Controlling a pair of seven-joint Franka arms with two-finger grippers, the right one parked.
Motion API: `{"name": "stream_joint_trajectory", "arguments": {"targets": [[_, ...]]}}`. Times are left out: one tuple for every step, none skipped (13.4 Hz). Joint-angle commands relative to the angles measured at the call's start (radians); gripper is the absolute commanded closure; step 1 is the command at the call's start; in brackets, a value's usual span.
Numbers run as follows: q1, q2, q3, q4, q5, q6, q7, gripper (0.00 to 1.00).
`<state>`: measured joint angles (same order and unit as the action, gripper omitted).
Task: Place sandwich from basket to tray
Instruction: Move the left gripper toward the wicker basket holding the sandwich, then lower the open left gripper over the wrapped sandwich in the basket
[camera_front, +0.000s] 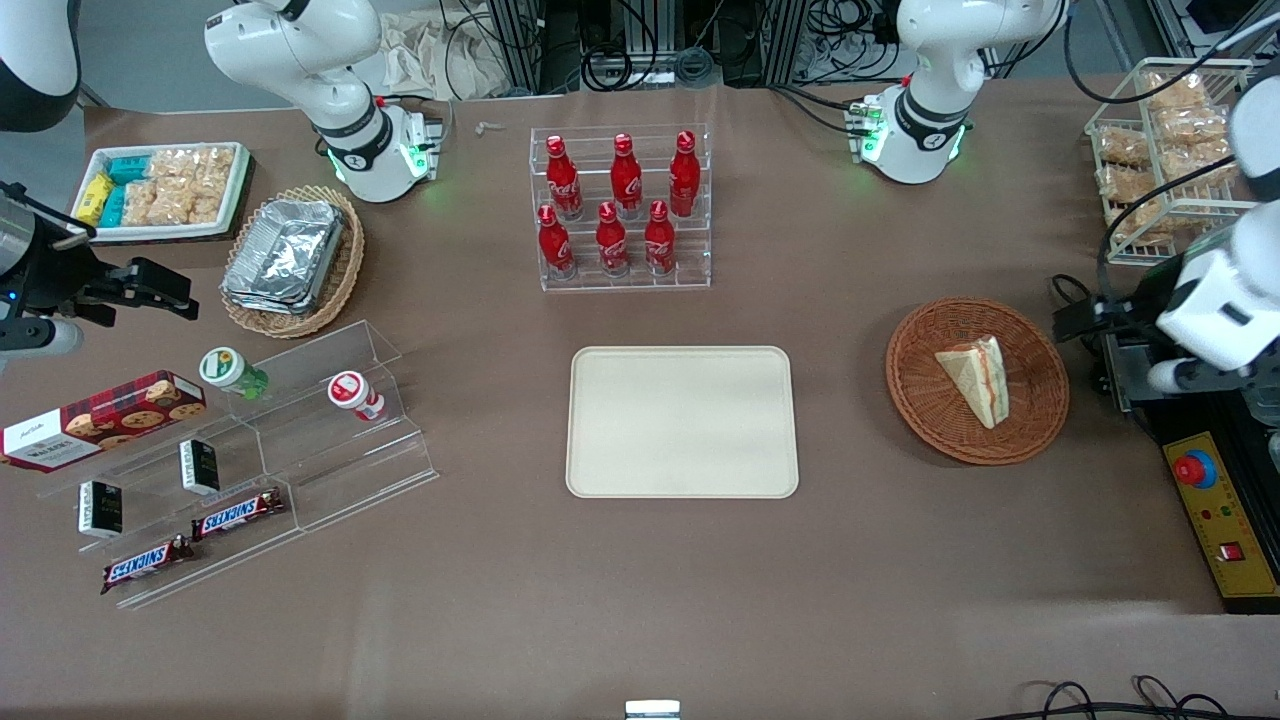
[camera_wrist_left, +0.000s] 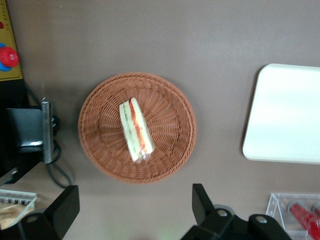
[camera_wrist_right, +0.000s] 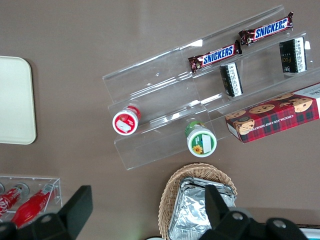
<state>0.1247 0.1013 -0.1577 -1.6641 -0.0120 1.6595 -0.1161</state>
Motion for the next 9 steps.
{"name": "stream_joint_trajectory", "arguments": {"targets": [[-0.002,-0.110,0.003,-0.242,0.001,0.190,-0.118,0.00],[-0.002,-0.120,0.004,-0.305,-0.006,0.253,-0.231,0.00],[0.000,-0.127,0.004,-0.362,-0.009,0.307,-0.343,0.00],[0.000,-0.132,0.004,-0.422,-0.008,0.372,-0.405,0.00],[0.000,-0.149,0.004,-0.498,-0.006,0.458,-0.421,0.00],[0.003,-0.158,0.004,-0.566,-0.006,0.544,-0.430,0.00],[0.004,-0.155,0.006,-0.610,-0.006,0.596,-0.448,0.00],[0.004,-0.146,0.006,-0.641,0.000,0.629,-0.453,0.00],[0.006,-0.146,0.006,-0.678,0.003,0.682,-0.452,0.00]]}}
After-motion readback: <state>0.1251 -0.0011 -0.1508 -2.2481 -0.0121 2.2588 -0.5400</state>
